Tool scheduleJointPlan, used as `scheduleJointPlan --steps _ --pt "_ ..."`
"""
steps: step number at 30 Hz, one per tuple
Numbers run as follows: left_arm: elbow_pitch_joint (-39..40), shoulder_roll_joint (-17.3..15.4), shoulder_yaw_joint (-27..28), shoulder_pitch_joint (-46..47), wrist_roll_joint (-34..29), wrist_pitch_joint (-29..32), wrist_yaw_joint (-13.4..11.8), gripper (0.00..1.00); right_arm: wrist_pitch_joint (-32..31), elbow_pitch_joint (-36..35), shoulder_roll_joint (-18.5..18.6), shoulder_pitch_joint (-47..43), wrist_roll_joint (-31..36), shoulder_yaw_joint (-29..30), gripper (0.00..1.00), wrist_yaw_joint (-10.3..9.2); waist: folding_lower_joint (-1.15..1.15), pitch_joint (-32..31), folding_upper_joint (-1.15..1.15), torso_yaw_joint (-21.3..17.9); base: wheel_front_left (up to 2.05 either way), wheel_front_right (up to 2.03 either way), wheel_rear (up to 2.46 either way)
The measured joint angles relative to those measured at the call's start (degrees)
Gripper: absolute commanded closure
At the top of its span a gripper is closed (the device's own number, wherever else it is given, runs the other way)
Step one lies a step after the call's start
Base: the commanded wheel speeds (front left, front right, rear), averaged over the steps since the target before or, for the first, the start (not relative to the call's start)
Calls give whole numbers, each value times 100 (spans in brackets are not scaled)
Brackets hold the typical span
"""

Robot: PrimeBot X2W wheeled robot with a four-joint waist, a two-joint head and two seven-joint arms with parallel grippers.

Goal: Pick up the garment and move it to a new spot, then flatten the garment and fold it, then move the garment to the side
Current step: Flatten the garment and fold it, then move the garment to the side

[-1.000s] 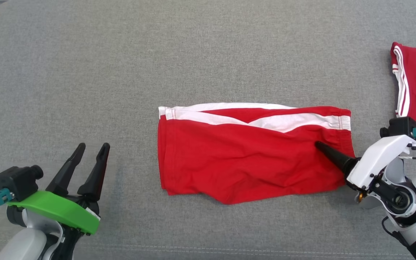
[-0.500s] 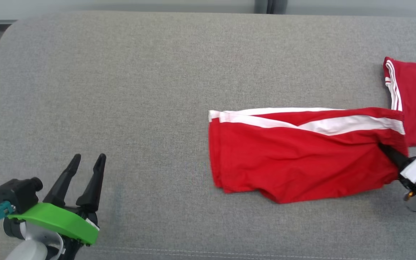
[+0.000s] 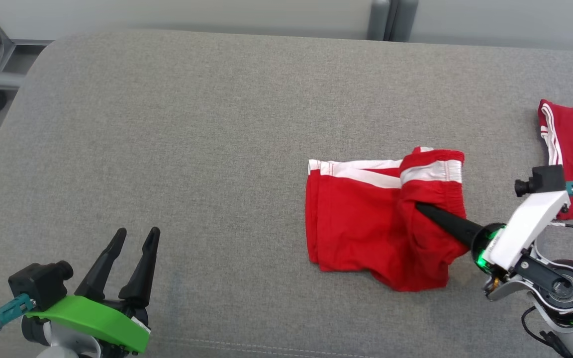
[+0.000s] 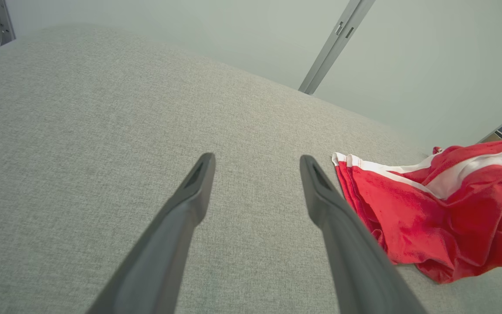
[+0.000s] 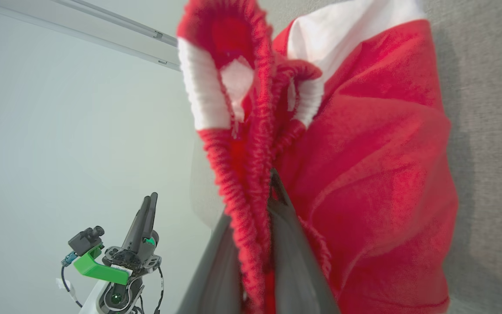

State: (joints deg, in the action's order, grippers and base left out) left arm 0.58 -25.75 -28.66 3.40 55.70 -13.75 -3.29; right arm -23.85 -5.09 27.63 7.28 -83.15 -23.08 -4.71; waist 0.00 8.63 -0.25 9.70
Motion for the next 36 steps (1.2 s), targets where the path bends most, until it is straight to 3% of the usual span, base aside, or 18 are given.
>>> scheduleJointPlan --steps 11,12,13,14,24,28,31,33,36 --pt "221 -110 -77 22 -159 11 1 0 169 188 -847 820 777 -679 100 -196 0 385 0 10 0 0 0" --pt "224 -131 -79 27 -168 19 1 0 212 263 -925 893 878 -721 71 -198 0 427 0 9 0 0 0" --pt "226 -145 -80 38 -193 19 2 0 242 324 -999 961 954 -757 30 -204 0 466 0 8 0 0 0" --pt "229 -160 -82 54 -210 23 12 0 240 377 -1046 1034 1003 -833 0 -204 0 504 0 6 0 0 0" --pt "207 -214 -23 130 -210 58 18 0 323 535 -1703 1635 1269 -1259 0 -201 0 627 0 -131 0 0 0" --pt "208 -222 5 130 -210 58 18 0 482 331 -1764 1712 1356 -1263 0 -87 0 594 0 -231 0 0 0" --pt "237 -219 18 130 -210 58 16 0 698 194 -1536 1690 1494 -1053 0 -94 0 558 0 -286 0 0 0" --pt "267 -218 69 122 -209 58 -1 0 768 226 -981 1610 1796 -896 0 -118 0 544 0 -326 0 0 0" --pt "338 -208 77 114 -208 54 -26 0 768 371 -573 1289 1926 -809 0 -153 0 554 0 -366 0 0 0"
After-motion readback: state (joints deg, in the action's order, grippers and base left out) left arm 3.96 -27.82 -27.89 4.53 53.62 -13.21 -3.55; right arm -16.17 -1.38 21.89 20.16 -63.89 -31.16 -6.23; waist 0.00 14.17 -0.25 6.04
